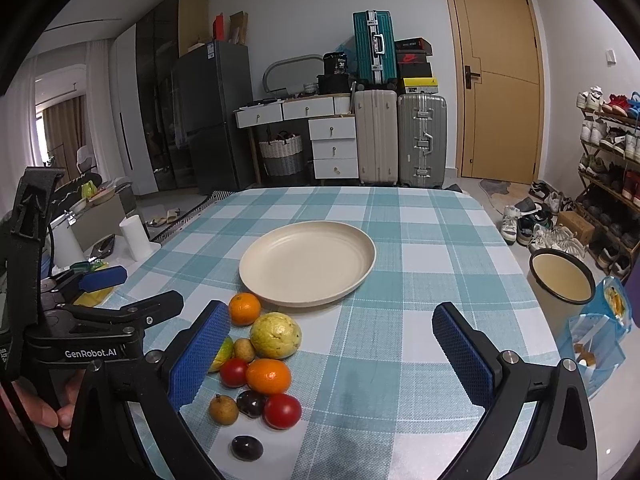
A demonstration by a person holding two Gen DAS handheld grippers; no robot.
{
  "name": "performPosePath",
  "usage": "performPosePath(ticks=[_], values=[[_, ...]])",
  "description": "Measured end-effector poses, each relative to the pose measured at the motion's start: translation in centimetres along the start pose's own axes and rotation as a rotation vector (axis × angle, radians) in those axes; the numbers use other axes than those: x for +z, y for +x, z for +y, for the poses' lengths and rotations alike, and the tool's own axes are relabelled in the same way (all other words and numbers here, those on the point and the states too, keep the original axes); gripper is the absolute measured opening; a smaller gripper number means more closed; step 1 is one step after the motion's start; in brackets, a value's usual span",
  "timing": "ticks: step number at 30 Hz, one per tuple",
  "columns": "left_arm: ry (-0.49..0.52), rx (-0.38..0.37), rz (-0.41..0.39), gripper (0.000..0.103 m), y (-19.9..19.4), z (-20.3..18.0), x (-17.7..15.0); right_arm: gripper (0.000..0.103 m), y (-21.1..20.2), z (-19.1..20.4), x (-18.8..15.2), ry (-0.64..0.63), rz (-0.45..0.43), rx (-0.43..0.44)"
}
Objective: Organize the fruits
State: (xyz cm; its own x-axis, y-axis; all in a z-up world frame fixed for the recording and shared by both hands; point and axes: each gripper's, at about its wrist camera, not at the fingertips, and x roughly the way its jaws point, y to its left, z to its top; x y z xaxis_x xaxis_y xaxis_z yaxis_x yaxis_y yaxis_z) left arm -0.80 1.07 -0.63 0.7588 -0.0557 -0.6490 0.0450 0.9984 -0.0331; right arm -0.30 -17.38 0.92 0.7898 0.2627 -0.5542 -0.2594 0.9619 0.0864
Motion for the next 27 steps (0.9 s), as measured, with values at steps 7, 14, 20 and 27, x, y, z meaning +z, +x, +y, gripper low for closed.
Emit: performPosePath(ticks=[7, 14, 20, 27], values=[[-0.004, -0.003, 0.008, 0.102, 0.3, -0.1, -0.1, 0.103, 0.1, 0.1, -0.1, -0.002, 0.005, 0.000], [-0.010, -0.011, 0.016, 0.102, 0.7, 0.1, -0.3, 0.103, 0.2, 0.2, -0.1, -0.007, 0.004, 0.001], [-0.010, -0.011, 0.016, 0.102, 0.8, -0.1, -0.4, 0.103, 0.3, 0.3, -0.1, -0.003, 0.006, 0.002], [-0.018, -0.021, 0.029, 0.102, 1.2, -0.1, -0.7, 0.103, 0.4, 0.3, -0.2, -0.002, 0.009, 0.004]])
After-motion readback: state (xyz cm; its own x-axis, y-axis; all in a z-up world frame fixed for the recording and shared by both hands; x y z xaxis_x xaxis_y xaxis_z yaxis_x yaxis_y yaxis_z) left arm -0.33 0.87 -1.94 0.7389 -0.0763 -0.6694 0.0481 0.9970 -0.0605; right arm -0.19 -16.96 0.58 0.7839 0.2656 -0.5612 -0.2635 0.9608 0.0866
